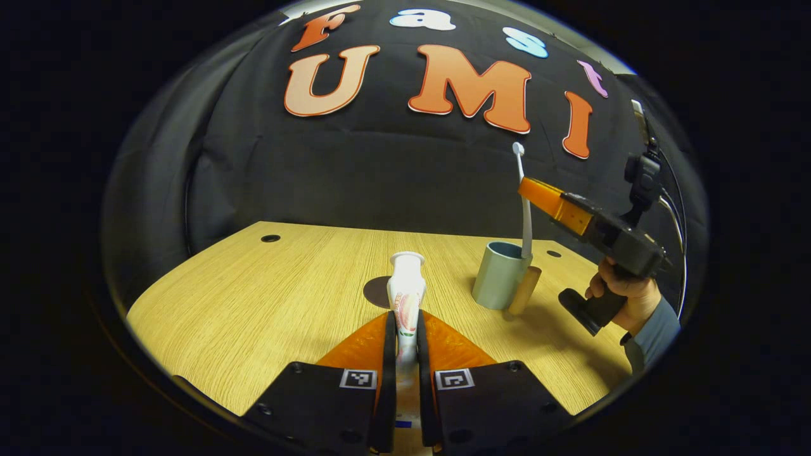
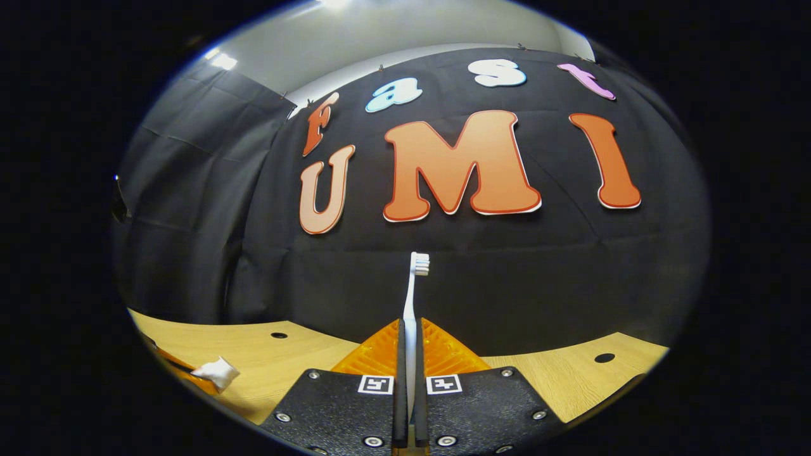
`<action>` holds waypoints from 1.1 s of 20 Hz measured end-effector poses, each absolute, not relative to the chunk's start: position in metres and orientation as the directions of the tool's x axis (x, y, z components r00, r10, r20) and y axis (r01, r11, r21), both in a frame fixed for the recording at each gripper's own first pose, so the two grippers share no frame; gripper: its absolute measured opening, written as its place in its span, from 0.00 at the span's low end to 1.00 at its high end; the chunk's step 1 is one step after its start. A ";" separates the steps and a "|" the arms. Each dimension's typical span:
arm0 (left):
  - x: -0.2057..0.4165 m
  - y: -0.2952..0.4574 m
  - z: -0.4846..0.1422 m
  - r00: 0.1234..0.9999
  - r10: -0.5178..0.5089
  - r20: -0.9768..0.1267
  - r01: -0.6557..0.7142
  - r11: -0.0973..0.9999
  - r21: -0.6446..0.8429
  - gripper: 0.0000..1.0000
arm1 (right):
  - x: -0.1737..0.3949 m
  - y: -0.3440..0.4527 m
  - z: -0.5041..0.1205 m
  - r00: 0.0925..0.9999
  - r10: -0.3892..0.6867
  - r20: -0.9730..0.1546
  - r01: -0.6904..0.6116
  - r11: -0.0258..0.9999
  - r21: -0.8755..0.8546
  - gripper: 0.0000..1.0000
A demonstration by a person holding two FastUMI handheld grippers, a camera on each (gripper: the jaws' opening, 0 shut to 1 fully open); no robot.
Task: Put the toothbrush and toothpaste on the desktop into the cup, then pick up the cup and place it on the coaster on the desktop.
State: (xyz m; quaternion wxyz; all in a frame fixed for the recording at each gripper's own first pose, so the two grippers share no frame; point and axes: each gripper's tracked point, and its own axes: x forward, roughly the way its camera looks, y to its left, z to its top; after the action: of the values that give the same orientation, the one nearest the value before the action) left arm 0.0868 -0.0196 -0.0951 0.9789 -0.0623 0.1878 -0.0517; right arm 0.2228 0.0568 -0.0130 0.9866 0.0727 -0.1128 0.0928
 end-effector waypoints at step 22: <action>0.147 -0.089 -0.020 0.975 -0.151 -0.160 0.134 0.985 -0.112 0.19 | 0.249 0.037 -0.105 0.984 0.164 -0.066 -0.150 0.972 0.178 0.09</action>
State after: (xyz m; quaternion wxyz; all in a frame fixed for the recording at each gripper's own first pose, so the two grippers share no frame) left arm 0.1470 -0.0890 -0.0197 0.9926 -0.0501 0.0842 -0.0719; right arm 0.2488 0.0372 -0.1048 0.9923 0.0867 0.0402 0.0791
